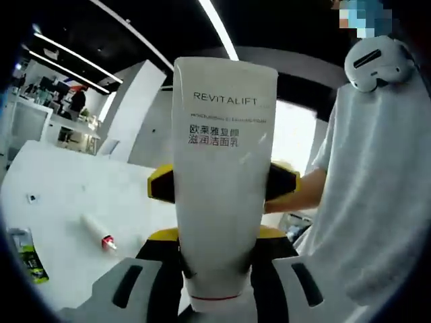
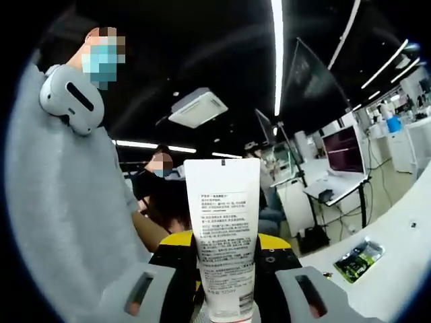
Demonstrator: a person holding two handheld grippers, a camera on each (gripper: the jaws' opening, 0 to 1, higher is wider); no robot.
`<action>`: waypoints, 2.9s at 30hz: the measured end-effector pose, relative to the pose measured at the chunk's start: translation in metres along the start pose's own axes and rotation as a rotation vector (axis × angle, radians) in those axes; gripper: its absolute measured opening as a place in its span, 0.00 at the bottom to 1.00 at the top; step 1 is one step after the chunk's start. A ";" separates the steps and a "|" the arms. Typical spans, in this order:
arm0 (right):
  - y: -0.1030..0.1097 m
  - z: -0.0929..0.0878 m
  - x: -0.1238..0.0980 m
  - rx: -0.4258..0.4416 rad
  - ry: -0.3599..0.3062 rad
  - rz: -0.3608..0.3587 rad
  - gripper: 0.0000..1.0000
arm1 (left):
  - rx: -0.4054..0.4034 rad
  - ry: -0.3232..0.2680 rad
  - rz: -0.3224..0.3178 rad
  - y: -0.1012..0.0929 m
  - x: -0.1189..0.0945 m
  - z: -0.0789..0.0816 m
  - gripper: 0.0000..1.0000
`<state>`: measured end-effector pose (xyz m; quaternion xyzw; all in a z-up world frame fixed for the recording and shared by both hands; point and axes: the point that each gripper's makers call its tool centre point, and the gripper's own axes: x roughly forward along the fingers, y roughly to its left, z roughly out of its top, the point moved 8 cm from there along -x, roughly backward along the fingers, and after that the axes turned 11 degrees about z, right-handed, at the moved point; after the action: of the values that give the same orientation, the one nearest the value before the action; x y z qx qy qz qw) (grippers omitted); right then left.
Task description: Arrange the skincare products in the storage area until every visible bottle or jar stands upright without overlapping.
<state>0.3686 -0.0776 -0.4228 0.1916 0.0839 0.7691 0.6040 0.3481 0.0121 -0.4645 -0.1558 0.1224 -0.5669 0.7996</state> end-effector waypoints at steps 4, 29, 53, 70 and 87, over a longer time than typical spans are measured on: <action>-0.003 -0.003 -0.002 0.010 0.004 -0.049 0.28 | -0.004 0.023 0.053 0.004 0.002 -0.002 0.32; -0.032 -0.027 -0.003 0.082 0.139 -0.653 0.10 | 0.235 0.296 0.654 0.048 0.000 -0.029 0.30; -0.016 -0.003 -0.015 -0.136 0.416 -0.261 0.03 | 0.169 0.173 0.314 0.024 0.003 -0.016 0.32; -0.009 -0.008 -0.004 -0.087 0.392 -0.071 0.07 | 0.121 0.175 0.182 0.015 0.003 -0.017 0.19; -0.031 -0.015 0.017 -0.050 0.290 -0.479 0.25 | 0.092 0.180 0.486 0.041 -0.001 -0.015 0.16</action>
<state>0.3872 -0.0513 -0.4448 0.0394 0.1933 0.6255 0.7549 0.3775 0.0241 -0.4941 -0.0344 0.2011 -0.3745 0.9045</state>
